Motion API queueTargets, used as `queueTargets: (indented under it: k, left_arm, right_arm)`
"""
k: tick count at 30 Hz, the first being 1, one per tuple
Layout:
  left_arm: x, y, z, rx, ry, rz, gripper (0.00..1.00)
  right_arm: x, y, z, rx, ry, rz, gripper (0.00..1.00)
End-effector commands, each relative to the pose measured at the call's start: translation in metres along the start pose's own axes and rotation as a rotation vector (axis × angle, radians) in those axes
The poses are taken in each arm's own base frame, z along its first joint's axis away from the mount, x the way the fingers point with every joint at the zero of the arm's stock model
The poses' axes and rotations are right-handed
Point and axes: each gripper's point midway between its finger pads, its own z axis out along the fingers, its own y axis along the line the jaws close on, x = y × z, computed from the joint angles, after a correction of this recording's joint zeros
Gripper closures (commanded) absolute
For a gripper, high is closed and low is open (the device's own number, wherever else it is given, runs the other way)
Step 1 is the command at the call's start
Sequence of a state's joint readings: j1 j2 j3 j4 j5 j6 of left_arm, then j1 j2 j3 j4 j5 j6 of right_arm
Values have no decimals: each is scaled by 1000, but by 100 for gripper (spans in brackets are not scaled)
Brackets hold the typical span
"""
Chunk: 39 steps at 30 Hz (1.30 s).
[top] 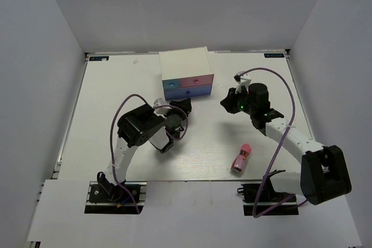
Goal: Sort the stationery into containers
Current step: Open the drawer
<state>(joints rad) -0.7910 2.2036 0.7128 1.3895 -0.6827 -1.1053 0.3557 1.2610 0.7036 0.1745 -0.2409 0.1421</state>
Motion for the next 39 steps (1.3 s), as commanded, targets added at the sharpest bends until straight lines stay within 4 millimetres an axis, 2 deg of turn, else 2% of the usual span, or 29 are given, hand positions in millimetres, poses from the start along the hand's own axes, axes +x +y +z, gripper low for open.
queueTargets:
  k: [1,2,8,14,26,31,39]
  left_arm:
    - [-24,-17,3,84,-128,-75,39]
    - [-27,-21,5,93,-144,-90,40]
    - [-20,-4,10,46,-152,-68,37]
    - [-13,0,18,45,-161,-107,38]
    - [13,-2,25,51,-67,-119,42]
    - [17,6,25,30,-57,-109,43]
    - [15,0,34,25,-89,-117,43]
  right_arm:
    - [-16,-4,-5,3,-68,8,77]
    - [-16,-6,-4,5,-70,13,77]
    - [-19,-15,-3,15,-76,30,77]
    - [-21,-25,-1,31,-74,40,77]
    - [-15,-34,-1,43,-58,59,75]
    - [-15,-36,0,43,-58,65,74]
    - [-14,-38,-1,43,-56,70,74]
